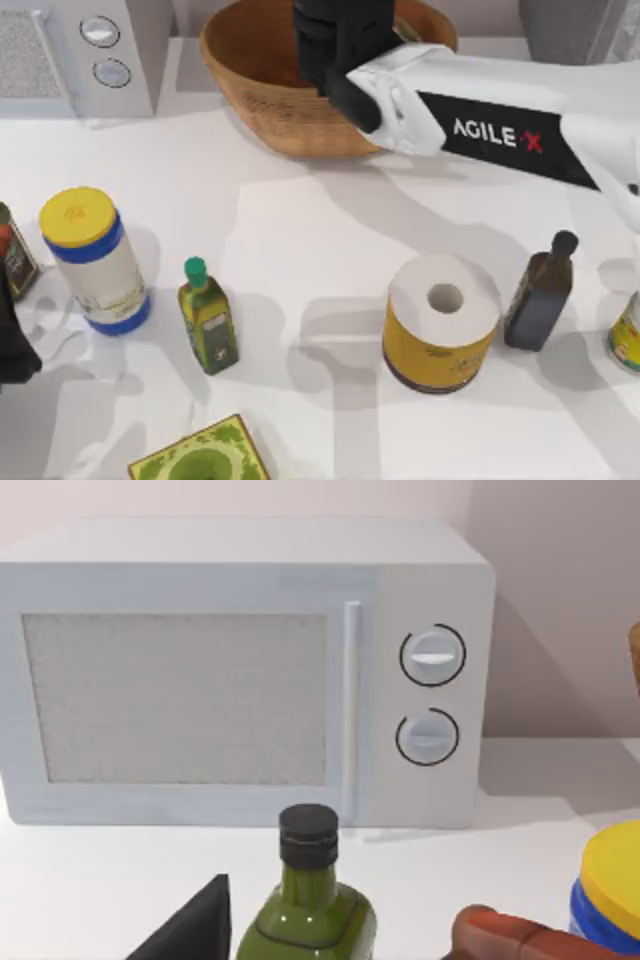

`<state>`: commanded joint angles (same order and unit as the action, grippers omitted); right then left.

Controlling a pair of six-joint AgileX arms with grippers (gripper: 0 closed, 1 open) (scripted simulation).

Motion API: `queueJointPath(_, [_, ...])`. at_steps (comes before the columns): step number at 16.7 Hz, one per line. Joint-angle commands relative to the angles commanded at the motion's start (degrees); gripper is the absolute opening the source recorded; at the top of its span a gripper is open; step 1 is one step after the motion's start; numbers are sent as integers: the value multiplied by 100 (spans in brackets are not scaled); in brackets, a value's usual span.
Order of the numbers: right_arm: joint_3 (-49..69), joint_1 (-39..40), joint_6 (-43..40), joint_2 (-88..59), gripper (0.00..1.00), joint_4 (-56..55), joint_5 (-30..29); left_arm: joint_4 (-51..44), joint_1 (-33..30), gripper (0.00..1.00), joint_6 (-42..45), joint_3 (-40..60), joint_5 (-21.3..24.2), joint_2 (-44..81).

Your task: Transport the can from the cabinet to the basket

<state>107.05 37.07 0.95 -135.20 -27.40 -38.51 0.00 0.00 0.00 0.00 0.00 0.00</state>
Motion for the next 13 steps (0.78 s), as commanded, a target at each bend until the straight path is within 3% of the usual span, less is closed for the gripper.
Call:
queueJointPath(7, [-117, -30, 1, 171, 100, 23, 54, 0, 0, 100, 0, 0, 0, 0])
queueJointPath(13, [-1562, -537, -5, 2104, 100, 370, 601, 0, 0, 100, 0, 0, 0, 0])
